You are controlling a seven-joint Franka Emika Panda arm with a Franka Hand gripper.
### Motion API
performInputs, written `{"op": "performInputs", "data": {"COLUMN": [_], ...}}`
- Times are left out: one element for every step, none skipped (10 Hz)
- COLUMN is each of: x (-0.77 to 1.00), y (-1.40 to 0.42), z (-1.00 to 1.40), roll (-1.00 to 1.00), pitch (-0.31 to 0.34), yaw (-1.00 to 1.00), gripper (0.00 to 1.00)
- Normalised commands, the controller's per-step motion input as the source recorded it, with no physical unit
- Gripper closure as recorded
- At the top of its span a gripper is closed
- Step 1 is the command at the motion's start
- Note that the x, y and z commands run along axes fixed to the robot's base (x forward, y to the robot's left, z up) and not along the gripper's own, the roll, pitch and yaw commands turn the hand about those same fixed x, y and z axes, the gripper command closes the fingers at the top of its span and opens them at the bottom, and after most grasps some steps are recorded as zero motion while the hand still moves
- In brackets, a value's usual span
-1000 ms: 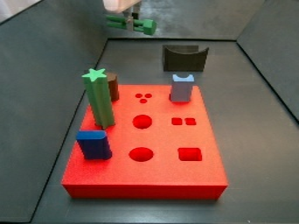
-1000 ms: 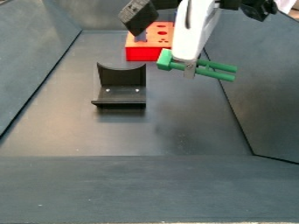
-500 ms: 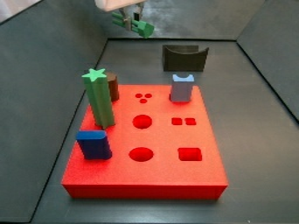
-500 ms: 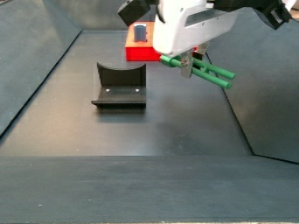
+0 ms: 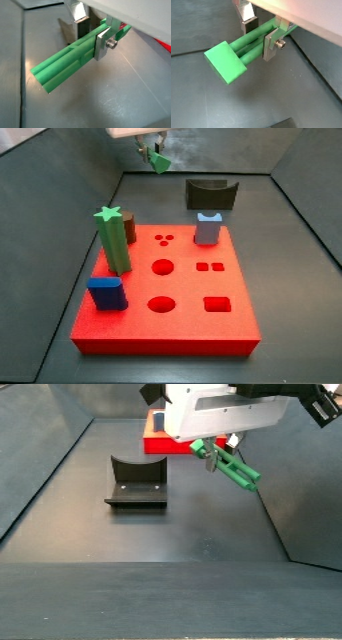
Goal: Pick up the 3 prong object. Move up. Rotate the 3 prong object. Place the 3 prong object on the fixture. Regrasp the 3 prong object. Move to above the board. Insert the 3 prong object.
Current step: Rotate the 3 prong object.
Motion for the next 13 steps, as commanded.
{"op": "performInputs", "data": {"x": [-0.01, -0.01, -0.01, -0.01, -0.01, -0.01, -0.01, 0.00, 0.02, 0.02, 0.03, 0.03, 0.04], "y": [0.01, 0.01, 0.01, 0.01, 0.01, 0.01, 0.01, 0.00, 0.00, 0.00, 0.00, 0.00, 0.00], "z": [0.00, 0.00, 0.00, 0.00, 0.00, 0.00, 0.00, -1.00, -1.00, -1.00, -1.00, -1.00, -0.92], "roll": [0.00, 0.00, 0.00, 0.00, 0.00, 0.00, 0.00, 0.00, 0.00, 0.00, 0.00, 0.00, -0.01], "pitch": [-0.002, -0.002, -0.002, -0.003, -0.003, -0.003, -0.003, 0.000, -0.017, -0.020, -0.021, -0.020, -0.016], "yaw": [-1.00, -1.00, -1.00, -0.95, -0.73, -0.44, -0.33, 0.00, 0.05, 0.05, 0.04, 0.03, 0.02], "gripper": [1.00, 1.00, 1.00, 1.00, 1.00, 1.00, 1.00, 1.00, 1.00, 1.00, 1.00, 1.00, 1.00]}}
